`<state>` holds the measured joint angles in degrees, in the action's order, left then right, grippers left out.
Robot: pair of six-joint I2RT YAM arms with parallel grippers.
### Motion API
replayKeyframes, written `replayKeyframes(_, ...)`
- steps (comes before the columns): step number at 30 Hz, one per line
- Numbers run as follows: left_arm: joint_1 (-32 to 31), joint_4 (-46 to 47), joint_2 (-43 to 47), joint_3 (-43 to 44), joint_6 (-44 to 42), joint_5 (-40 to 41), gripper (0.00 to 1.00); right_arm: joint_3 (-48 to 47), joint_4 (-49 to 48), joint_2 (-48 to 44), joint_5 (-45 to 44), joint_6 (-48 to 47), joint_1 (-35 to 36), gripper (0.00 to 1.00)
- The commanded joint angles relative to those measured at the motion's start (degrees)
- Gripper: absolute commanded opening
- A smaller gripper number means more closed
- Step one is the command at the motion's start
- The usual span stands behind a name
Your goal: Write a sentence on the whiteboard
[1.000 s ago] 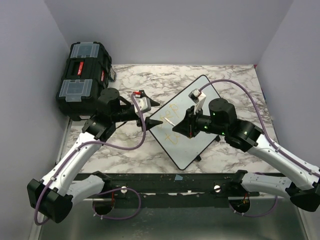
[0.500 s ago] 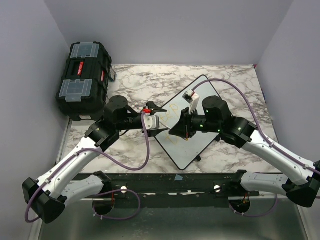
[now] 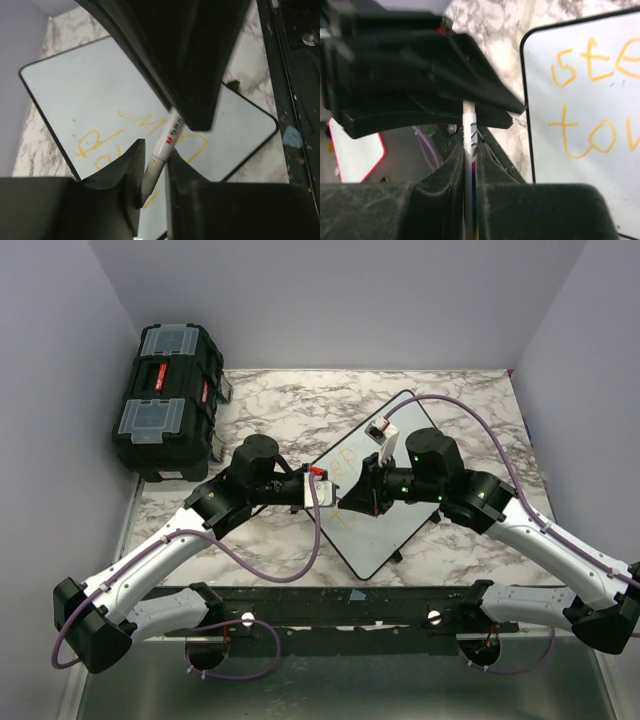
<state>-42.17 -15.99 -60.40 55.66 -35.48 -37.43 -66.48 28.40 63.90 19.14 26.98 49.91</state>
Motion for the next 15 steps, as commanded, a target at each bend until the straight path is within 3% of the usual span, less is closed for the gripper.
replayKeyframes(1,-0.80,-1.17,-0.42,2.76,-0.67,1.26,0.05,-1.81,1.32,0.19,0.62,0.39,0.15,0.01)
replayKeyframes(2,-0.81,-1.43,-0.44,2.87,-0.63,1.39,0.00,-1.88,1.30,0.05,0.18,0.49,0.10,0.01)
replayKeyframes(4,-0.97,-1.90,-0.42,3.09,-0.25,1.81,0.00,-2.15,1.14,-0.55,-1.76,0.63,0.10,0.07)
replayKeyframes(8,-0.98,-1.45,-0.42,3.15,1.74,1.40,0.00,-1.19,-2.51,-2.78,-4.31,1.15,0.10,0.46)
replayKeyframes(9,-0.98,-0.35,-0.48,2.97,3.37,1.66,0.00,-0.67,-3.87,-3.51,-4.64,1.28,0.10,0.51)
replayKeyframes(11,-0.98,2.05,-0.65,3.08,6.88,2.16,0.00,-0.17,-5.36,-4.53,-6.39,1.61,0.15,0.57)
replayKeyframes(15,-0.98,4.44,-1.71,3.92,11.69,2.51,0.00,-0.47,-6.02,-5.10,-10.10,1.73,0.11,0.59)
